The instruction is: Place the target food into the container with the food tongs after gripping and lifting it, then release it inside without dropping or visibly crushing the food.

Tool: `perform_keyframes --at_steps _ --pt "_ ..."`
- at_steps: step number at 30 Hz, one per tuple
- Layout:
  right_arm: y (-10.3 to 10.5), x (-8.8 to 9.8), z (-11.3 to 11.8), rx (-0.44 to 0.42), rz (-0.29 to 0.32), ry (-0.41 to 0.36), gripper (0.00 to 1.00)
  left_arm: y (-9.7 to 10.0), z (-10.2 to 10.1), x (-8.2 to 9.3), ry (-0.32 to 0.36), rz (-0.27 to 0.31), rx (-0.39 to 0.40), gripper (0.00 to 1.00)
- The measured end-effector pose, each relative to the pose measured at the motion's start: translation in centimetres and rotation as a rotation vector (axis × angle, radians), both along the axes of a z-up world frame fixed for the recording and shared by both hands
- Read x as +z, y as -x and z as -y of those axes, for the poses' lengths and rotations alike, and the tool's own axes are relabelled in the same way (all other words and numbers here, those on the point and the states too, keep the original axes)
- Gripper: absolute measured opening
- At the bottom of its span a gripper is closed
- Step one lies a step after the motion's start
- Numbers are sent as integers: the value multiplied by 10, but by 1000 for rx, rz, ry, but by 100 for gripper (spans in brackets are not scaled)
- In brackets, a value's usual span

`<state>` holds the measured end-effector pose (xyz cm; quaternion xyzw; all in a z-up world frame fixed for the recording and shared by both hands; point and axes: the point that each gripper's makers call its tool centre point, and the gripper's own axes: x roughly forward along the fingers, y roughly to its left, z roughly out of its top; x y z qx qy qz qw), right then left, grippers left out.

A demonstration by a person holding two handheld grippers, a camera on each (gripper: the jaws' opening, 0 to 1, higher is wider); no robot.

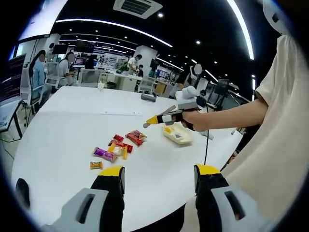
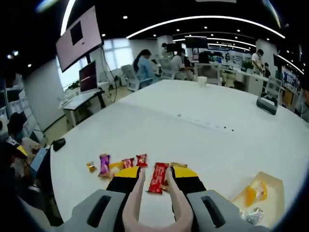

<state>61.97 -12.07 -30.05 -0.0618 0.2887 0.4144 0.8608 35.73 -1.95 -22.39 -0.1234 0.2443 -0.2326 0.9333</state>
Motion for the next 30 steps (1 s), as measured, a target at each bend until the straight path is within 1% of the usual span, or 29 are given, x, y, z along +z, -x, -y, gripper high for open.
perform_keyframes --at_steps 8,13,17,22,25,29,30 --pt "1 -12 -21 31 -16 16 24 2 -12 -4 8 -21 29 58" --pt "0 -21 -31 58 -5 55 24 2 -19 -8 11 -37 33 58" --pt "-5 -28 -32 53 -13 64 24 2 -24 -10 13 -48 35 59" --pt "-5 -33 -34 42 -26 81 24 1 -30 -13 12 -59 39 59" --pt "-7 -42 -33 35 -44 106 24 -2 -33 -14 10 -65 42 59" --pt "-9 -47 -32 32 -54 119 24 -6 -34 -16 16 -74 39 59" --pt "-9 -49 -31 31 -59 122 24 -7 -33 -16 28 -77 34 60"
